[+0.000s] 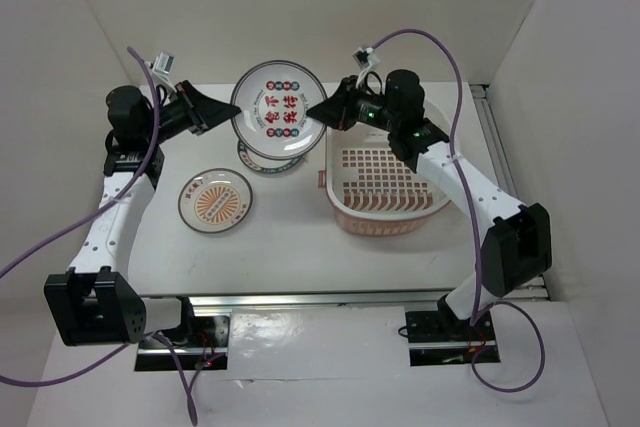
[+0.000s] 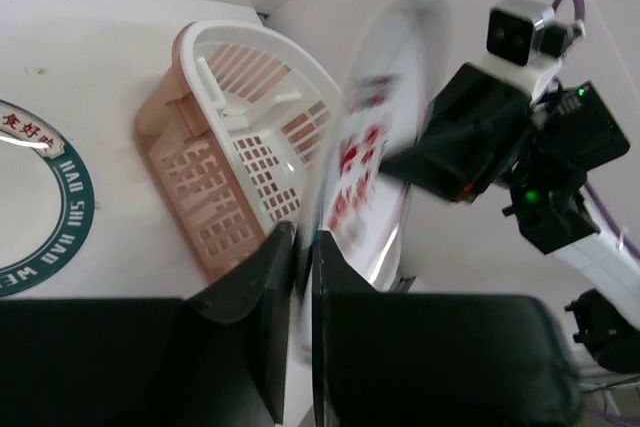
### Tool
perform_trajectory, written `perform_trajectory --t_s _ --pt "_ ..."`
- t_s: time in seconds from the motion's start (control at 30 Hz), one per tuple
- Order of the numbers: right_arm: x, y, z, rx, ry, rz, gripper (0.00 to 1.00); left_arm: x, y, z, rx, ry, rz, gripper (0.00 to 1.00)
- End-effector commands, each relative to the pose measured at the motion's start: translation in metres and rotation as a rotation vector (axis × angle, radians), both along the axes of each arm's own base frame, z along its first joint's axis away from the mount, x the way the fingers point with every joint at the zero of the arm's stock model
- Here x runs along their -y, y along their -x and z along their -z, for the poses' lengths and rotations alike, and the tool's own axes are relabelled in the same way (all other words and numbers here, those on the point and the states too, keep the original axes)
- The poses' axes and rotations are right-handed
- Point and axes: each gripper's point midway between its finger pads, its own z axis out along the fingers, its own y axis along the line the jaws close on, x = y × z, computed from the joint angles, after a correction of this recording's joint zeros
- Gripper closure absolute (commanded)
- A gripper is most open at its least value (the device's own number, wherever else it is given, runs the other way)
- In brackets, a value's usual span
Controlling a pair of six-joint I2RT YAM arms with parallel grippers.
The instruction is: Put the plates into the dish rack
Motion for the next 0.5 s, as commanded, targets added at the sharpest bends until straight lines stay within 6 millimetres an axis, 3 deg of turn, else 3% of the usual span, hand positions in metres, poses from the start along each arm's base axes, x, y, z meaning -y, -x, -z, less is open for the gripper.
perform_trajectory --t_s 0.0,0.07,0.1,0.13,0.17,0.2,0.27,0.3,0.33,0.4,0.43,0.47 --pt "-0.002 -0.003 -0.028 0.036 -0.082 -0.008 1.0 0.01 0.014 -0.026 0.092 0.014 0.083 1.0" --pt "0.007 -0.004 -0.03 0.024 -0.056 0.052 1.0 0.006 0.008 -0.025 0.091 -0.002 0.047 0.94" --pt "0.011 -0.006 -0.034 0.028 -0.043 0.081 1.0 0.005 0.007 -0.02 0.067 -0.011 0.031 0.78" --pt "0.017 -0.006 -0.032 0.023 -0.021 0.112 1.0 0.003 0.005 -0.017 0.056 -0.02 0.016 0.59" --pt "0.023 -0.007 -0.038 0.032 -0.009 0.151 1.0 0.001 0.005 -0.016 0.05 -0.027 -0.001 0.31" --pt "0.042 -0.008 -0.044 0.041 0.041 0.254 1.0 -0.003 0.004 -0.02 0.074 -0.049 -0.039 0.0" --pt "0.07 -0.009 -0.055 0.058 0.097 0.4 1.0 -0.008 0.001 -0.015 0.026 -0.076 -0.079 0.0" --pt "0.085 0.001 -0.065 0.089 0.123 0.463 1.0 -0.012 -0.001 -0.016 0.02 -0.1 -0.132 0.0" --pt "0.114 -0.003 -0.06 0.057 0.182 0.614 1.0 -0.013 -0.001 -0.025 0.042 -0.137 -0.151 0.0" --pt "0.14 0.007 -0.07 0.057 0.213 0.729 1.0 -0.018 -0.001 -0.018 -0.008 -0.17 -0.191 0.0" --pt "0.167 0.015 -0.069 0.037 0.255 0.845 1.0 -0.022 -0.002 -0.018 -0.002 -0.184 -0.222 0.0" --pt "0.181 0.02 -0.077 0.037 0.264 0.906 1.0 -0.024 0.0 -0.026 0.018 -0.185 -0.236 0.0"
